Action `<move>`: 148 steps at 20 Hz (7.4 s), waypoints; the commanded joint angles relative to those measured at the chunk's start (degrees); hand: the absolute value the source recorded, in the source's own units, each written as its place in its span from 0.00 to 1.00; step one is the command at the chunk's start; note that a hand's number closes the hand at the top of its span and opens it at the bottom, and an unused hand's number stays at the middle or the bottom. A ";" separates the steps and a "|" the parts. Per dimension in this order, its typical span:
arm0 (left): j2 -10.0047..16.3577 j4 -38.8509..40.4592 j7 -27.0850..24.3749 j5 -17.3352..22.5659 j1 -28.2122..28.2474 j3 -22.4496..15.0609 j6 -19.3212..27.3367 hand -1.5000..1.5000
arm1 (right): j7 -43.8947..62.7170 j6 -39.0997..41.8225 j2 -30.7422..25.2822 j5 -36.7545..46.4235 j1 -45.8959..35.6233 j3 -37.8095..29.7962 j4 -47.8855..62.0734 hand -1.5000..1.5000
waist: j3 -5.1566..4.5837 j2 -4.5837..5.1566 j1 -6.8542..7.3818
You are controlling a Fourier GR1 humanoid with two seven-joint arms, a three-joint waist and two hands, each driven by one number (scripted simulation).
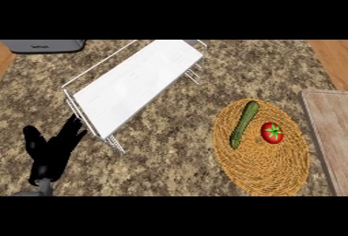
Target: Pick the tomato from the placemat and place it in the tiered shelf
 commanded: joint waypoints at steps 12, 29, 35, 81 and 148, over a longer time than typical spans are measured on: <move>-1.61 3.60 0.20 -1.97 -1.98 0.42 -1.52 0.50 | 38.20 5.28 -13.01 1.68 3.35 2.39 -30.23 0.00 | -0.07 0.51 2.16; -3.13 3.65 5.37 -3.46 -6.21 1.49 -1.18 0.50 | 71.68 4.42 -7.86 24.08 -29.25 26.33 -13.45 0.00 | 0.07 0.56 2.63; -5.32 4.69 0.21 -4.83 -2.00 0.62 -2.18 0.50 | 77.79 6.50 -4.04 28.11 -33.49 30.87 -10.40 0.00 | 0.02 0.59 2.86; -8.84 1.30 5.31 -10.18 -2.59 6.33 -4.51 0.50 | 48.45 15.14 16.14 48.12 -32.60 23.69 18.48 1.00 | 0.13 0.35 1.71; -10.56 2.99 3.37 -12.73 -3.29 7.98 -7.53 0.50 | 21.84 34.99 30.35 40.19 -107.55 17.04 37.79 1.00 | 0.03 0.75 3.09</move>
